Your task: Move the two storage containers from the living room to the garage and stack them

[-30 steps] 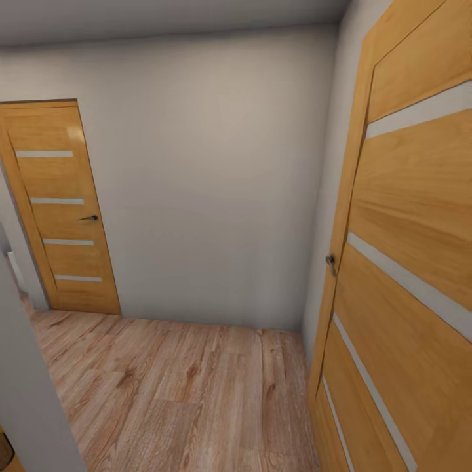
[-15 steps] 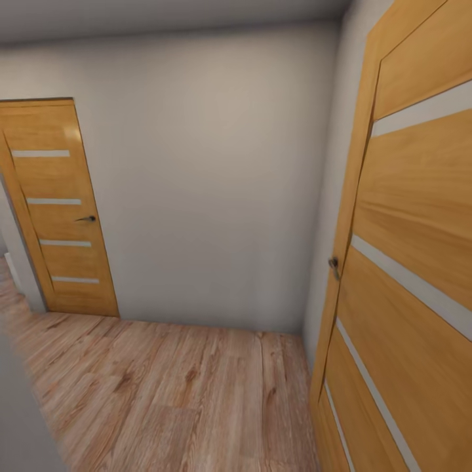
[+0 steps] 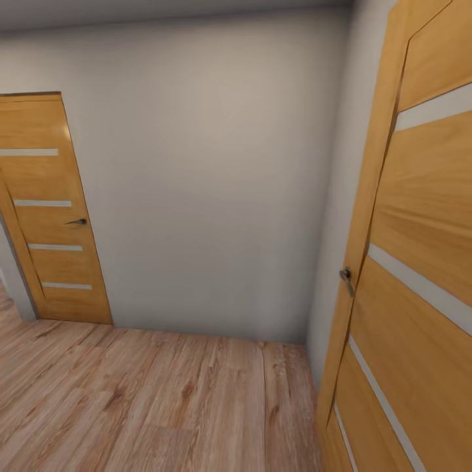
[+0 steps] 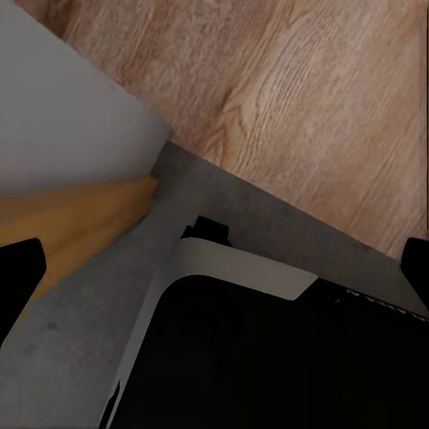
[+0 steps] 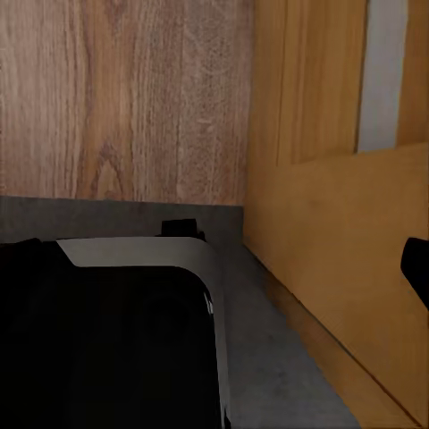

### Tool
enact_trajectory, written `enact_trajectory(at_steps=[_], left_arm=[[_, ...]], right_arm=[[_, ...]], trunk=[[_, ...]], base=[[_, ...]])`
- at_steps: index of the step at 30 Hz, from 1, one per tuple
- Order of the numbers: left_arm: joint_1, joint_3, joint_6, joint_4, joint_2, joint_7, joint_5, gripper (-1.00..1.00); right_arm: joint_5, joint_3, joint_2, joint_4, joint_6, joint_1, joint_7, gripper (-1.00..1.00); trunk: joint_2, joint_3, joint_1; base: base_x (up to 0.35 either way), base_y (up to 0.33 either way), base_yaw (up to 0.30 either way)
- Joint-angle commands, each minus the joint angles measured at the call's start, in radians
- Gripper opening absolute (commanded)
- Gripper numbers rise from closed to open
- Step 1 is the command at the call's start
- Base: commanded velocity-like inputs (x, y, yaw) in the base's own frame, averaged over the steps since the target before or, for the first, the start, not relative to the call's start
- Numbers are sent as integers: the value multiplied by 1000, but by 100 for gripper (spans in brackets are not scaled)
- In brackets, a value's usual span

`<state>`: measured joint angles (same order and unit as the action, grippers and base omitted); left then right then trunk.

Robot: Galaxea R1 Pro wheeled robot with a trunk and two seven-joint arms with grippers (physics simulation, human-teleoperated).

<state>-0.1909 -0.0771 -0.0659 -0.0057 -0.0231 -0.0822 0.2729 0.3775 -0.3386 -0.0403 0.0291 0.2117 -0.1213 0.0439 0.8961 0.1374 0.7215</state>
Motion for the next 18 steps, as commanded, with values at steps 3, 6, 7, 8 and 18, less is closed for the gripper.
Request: enact_trajectory(at_steps=[3, 6, 7, 8, 18], left_arm=[[-1, -7, -3, 0, 0, -1, 0, 100], [-1, -7, -3, 0, 0, -1, 0, 100], [-1, -7, -3, 0, 0, -1, 0, 100], [-1, -7, -3, 0, 0, -1, 0, 100], [-1, -7, -3, 0, 0, -1, 0, 100]], right_arm=[[6, -8, 0, 3, 6, -1, 1, 100], [6, -7, 0, 3, 6, -1, 1, 100], [6, -7, 0, 3, 6, -1, 1, 100], [6, -7, 0, 3, 6, -1, 1, 100], [6, -7, 0, 3, 6, -1, 1, 100]], trunk=[[1, 1, 1], [1, 1, 1], [1, 1, 1], [1, 1, 1], [1, 1, 1]], base=[[319, 0, 0], [319, 0, 0], [319, 0, 0], [319, 0, 0], [319, 0, 0]])
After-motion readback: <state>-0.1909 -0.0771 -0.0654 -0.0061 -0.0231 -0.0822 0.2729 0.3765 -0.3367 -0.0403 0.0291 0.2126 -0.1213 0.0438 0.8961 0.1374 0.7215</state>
